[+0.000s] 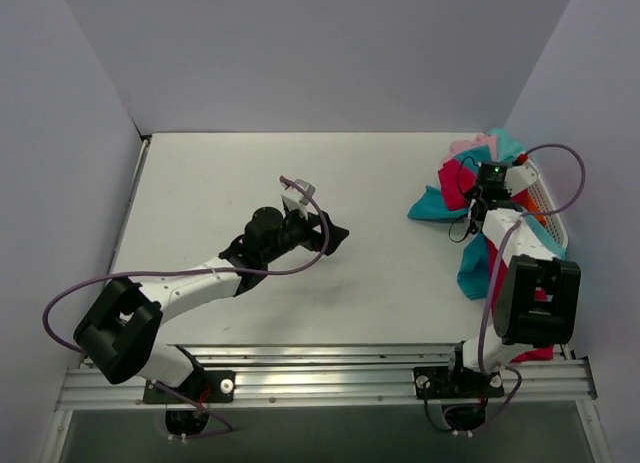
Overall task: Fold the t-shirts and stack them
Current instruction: Move the tshirt to the center of the board
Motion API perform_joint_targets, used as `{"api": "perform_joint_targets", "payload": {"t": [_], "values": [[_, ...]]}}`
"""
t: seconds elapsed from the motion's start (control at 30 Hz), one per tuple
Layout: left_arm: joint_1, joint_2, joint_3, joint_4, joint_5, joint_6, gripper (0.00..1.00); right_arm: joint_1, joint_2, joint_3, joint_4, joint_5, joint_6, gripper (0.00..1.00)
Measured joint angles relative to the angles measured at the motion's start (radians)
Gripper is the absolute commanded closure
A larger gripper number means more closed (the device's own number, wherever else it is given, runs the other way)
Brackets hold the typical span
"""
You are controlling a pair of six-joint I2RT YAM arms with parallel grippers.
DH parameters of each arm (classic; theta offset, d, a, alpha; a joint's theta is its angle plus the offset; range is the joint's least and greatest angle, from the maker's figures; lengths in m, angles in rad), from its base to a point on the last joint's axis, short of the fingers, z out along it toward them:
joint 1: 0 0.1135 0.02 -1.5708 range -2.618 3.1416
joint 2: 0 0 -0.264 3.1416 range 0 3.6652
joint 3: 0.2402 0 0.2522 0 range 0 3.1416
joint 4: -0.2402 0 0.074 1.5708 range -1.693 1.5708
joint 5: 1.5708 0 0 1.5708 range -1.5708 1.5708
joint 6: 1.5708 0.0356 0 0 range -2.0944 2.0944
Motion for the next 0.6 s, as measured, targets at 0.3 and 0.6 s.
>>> {"api": "perform_joint_targets", "payload": {"t": [0.3, 0.6], "values": [[-0.004, -0.008, 0.0, -0.007, 0.0, -0.006, 0.06, 0.144, -0.274, 0.07, -0.118, 0.047, -0.015, 0.97], [-0.01, -0.188, -0.001, -0.119, -0.103, -0.01, 0.06, 0.543, -0.266, 0.164, -0.113, 0.056, 0.0, 1.0]]}}
